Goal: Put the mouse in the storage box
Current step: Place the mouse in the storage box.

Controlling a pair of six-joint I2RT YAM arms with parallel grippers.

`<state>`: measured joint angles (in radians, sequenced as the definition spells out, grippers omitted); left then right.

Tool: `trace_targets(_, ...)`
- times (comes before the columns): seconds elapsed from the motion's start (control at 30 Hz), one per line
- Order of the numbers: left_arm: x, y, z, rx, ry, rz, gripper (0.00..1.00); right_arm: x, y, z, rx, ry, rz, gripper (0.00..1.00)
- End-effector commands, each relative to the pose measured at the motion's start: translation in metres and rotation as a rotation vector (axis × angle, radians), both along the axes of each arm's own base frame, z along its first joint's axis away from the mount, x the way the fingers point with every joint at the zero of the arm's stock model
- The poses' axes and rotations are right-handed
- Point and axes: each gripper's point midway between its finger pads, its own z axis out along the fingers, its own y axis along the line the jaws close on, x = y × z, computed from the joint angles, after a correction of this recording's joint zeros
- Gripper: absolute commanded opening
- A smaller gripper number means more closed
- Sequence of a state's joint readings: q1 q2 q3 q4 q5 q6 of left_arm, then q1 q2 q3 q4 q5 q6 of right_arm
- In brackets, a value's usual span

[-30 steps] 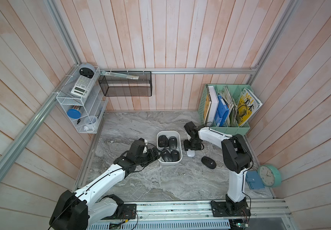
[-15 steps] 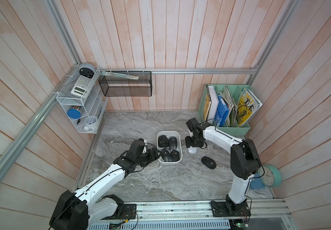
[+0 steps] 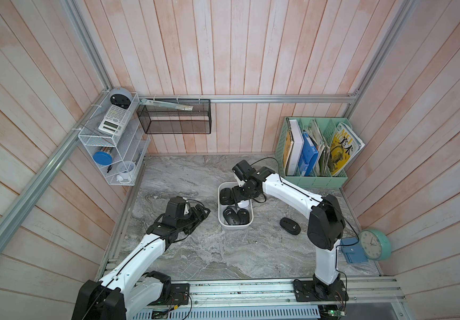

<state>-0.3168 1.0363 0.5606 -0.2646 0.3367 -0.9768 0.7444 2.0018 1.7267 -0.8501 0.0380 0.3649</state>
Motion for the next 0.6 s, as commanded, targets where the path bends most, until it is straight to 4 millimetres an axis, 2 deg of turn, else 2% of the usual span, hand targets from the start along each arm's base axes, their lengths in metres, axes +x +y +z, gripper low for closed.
trace_targets(0.0,-0.003,0.0,0.0,-0.021,-0.005,-0.001,0.84,-0.008,-0.002,-0.015,-0.032,0.049,0.015,0.62)
trace_targets(0.37,-0.005,-0.003,-0.003,-0.053,-0.009,-0.009,0.83,-0.014,-0.001,-0.054,-0.072,0.125,0.026,0.65)
trace_targets(0.57,-0.002,-0.001,-0.01,-0.039,0.004,-0.003,0.84,-0.014,-0.001,-0.063,-0.087,0.137,0.03,0.66)
